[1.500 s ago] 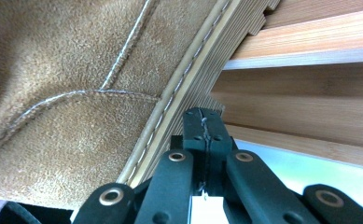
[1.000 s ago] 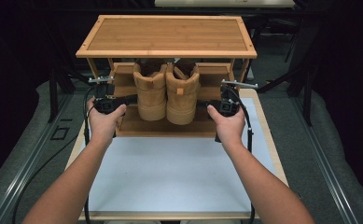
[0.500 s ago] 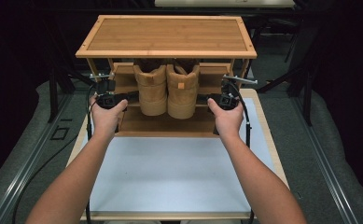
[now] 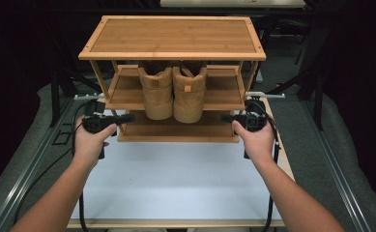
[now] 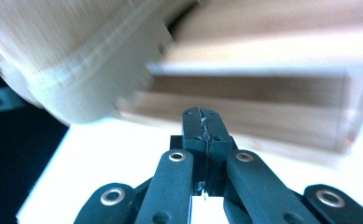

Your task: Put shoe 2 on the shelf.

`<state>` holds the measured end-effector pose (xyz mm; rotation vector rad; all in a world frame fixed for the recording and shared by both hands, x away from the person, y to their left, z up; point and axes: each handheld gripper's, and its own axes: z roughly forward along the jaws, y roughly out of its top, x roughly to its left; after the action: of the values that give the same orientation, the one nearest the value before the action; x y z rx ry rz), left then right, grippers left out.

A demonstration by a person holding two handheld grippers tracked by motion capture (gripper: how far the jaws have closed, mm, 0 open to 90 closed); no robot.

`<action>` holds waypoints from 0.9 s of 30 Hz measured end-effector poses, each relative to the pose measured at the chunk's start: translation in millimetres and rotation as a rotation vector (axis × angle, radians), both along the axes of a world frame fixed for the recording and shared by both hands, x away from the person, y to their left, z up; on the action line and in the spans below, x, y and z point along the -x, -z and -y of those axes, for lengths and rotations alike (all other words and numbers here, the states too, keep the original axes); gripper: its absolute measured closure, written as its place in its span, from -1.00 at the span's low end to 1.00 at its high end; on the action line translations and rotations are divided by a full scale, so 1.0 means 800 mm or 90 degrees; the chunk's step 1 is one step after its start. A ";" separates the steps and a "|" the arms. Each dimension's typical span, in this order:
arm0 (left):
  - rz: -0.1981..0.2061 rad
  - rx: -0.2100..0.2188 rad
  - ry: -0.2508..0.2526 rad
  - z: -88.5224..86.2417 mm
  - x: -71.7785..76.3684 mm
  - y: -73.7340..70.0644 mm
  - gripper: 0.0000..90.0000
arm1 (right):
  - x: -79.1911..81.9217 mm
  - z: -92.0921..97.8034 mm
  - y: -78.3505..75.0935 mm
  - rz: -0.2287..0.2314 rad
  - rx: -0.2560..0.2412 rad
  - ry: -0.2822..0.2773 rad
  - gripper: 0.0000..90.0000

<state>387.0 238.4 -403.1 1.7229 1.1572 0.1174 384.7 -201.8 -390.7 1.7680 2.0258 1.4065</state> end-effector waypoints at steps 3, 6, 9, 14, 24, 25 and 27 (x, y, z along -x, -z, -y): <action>-0.008 -0.002 -0.007 -0.014 0.010 0.016 1.00 | 0.019 0.014 0.018 -0.013 0.031 -0.004 1.00; -0.019 -0.019 -0.030 -0.044 0.027 0.049 0.96 | 0.036 0.025 0.039 -0.026 0.050 -0.003 1.00; -0.036 -0.019 -0.045 -0.064 0.038 0.073 0.94 | 0.049 0.035 0.061 -0.056 0.052 -0.006 0.98; -0.044 -0.032 -0.056 -0.081 0.056 0.101 0.83 | 0.065 0.045 0.092 -0.079 0.059 -0.002 0.94; -0.030 -0.069 -0.089 -0.093 0.089 0.167 0.29 | 0.106 0.065 0.158 -0.054 0.092 0.048 0.62; -0.030 -0.069 -0.089 -0.093 0.089 0.167 0.24 | 0.106 0.065 0.158 -0.054 0.092 0.048 0.62; -0.032 -0.075 -0.096 -0.096 0.095 0.179 0.18 | 0.115 0.070 0.172 -0.036 0.106 0.068 0.45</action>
<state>311.1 315.1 -546.3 1.7477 1.3403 0.2406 292.9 -257.8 -528.7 1.8333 1.9775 1.1362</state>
